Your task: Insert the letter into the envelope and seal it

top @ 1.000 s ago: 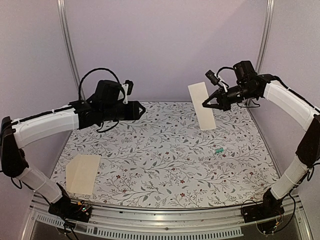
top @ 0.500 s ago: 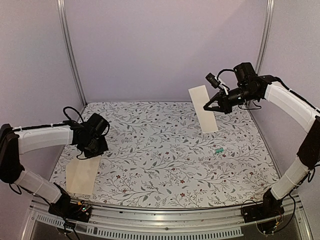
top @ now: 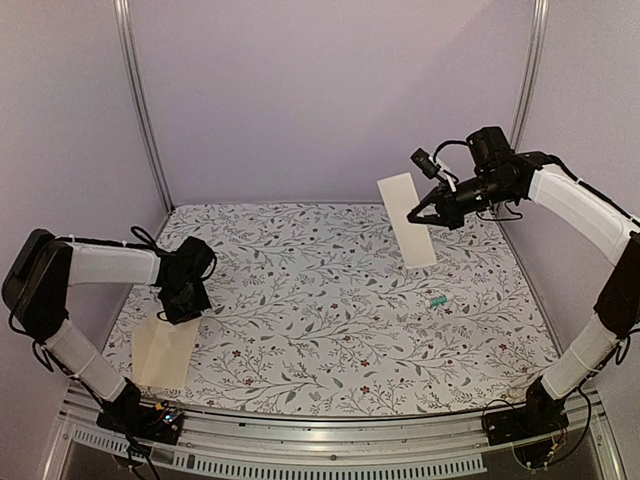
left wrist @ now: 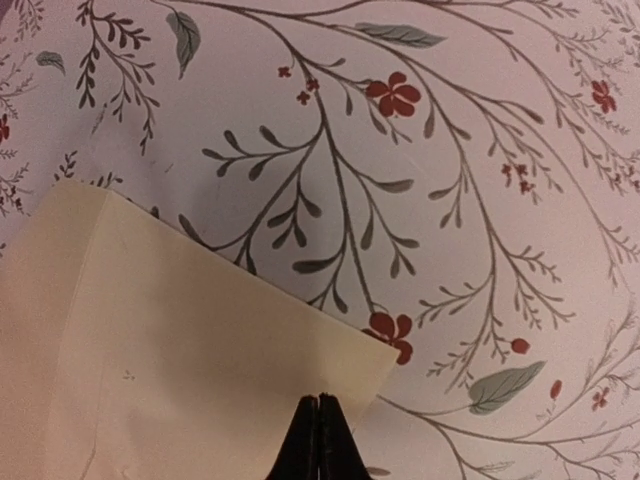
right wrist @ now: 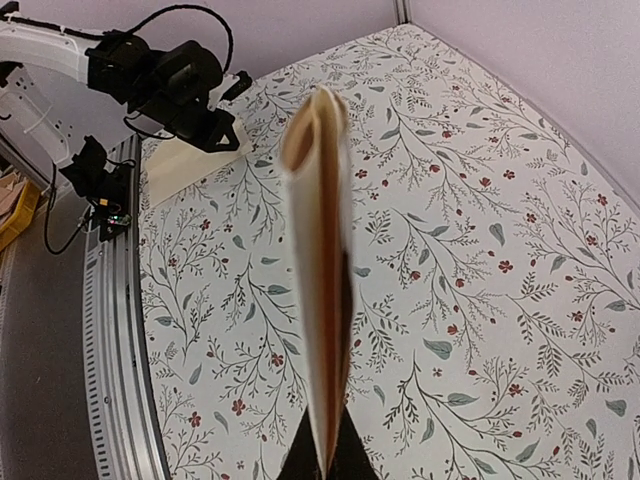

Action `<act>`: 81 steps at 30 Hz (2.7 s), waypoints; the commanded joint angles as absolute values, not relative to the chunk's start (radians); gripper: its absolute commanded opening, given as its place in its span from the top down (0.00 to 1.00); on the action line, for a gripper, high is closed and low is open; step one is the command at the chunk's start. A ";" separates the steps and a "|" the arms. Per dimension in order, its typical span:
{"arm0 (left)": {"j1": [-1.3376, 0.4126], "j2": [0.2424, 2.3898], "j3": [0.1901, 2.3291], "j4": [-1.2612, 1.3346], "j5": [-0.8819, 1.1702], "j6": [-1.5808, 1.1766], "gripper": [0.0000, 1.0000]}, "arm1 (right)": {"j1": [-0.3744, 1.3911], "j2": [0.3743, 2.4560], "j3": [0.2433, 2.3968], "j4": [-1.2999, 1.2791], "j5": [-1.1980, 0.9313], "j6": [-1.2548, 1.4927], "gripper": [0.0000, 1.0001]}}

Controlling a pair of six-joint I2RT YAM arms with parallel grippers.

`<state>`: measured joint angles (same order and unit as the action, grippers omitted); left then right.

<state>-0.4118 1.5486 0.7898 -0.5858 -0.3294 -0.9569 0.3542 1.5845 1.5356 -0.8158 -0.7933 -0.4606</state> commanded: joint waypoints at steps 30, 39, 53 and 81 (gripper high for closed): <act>-0.696 1.945 1.469 -0.194 0.262 -0.364 0.85 | 0.351 1.585 1.495 -0.853 -0.663 -0.543 1.00; -0.496 1.768 1.319 -0.261 0.344 -0.190 0.58 | 0.351 1.553 1.487 -0.873 -0.656 -0.575 1.00; -0.258 1.767 1.093 -0.385 0.556 -0.008 0.46 | 0.351 1.545 1.490 -0.921 -0.673 -0.618 1.00; -0.155 1.952 1.136 -0.310 0.712 -0.021 0.81 | 0.351 1.560 1.499 -0.918 -0.655 -0.609 1.00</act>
<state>-0.1680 1.9236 1.1095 -0.3298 0.6621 -0.0212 0.3531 1.5757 1.4948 -0.9165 -0.6632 -0.6067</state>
